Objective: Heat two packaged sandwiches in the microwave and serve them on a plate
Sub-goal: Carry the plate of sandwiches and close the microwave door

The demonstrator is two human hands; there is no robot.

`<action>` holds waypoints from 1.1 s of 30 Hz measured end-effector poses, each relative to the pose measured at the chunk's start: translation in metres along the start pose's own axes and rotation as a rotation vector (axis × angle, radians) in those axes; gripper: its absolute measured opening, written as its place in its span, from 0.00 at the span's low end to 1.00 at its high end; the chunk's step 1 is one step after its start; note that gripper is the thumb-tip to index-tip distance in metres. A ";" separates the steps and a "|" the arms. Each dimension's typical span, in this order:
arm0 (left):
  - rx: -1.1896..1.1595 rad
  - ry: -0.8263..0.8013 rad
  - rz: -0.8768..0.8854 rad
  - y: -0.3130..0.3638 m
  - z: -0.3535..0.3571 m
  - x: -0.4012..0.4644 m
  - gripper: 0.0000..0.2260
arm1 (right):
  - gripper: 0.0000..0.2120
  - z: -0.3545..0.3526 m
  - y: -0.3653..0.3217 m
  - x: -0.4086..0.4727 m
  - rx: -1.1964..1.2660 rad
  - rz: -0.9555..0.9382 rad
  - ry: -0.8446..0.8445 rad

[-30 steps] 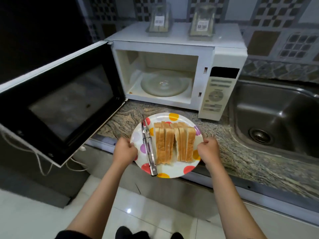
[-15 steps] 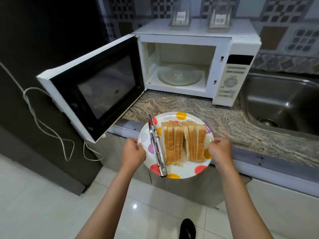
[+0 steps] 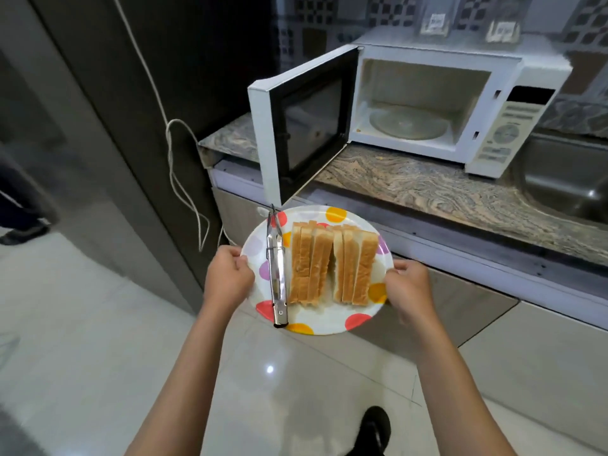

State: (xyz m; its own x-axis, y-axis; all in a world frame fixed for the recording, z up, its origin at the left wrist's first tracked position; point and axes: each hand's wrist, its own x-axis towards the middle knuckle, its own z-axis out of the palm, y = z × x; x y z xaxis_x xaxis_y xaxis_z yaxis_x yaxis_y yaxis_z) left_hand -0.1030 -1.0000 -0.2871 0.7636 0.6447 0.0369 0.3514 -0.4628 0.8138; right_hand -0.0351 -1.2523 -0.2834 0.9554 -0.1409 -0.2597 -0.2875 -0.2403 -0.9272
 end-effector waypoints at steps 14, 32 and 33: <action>-0.027 0.228 -0.138 -0.047 -0.093 0.015 0.07 | 0.09 0.090 -0.030 -0.030 -0.036 -0.039 -0.253; -0.012 0.204 -0.010 -0.090 -0.180 0.178 0.07 | 0.11 0.246 -0.102 -0.040 0.059 -0.018 -0.212; -0.016 0.183 0.023 -0.093 -0.186 0.194 0.07 | 0.11 0.261 -0.105 -0.038 0.062 -0.015 -0.183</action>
State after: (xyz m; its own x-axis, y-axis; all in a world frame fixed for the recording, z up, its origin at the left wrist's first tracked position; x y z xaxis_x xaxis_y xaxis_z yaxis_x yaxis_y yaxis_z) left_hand -0.0884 -0.7191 -0.2483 0.6594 0.7346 0.1598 0.3250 -0.4702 0.8205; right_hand -0.0238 -0.9715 -0.2466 0.9576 0.0408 -0.2851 -0.2736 -0.1802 -0.9448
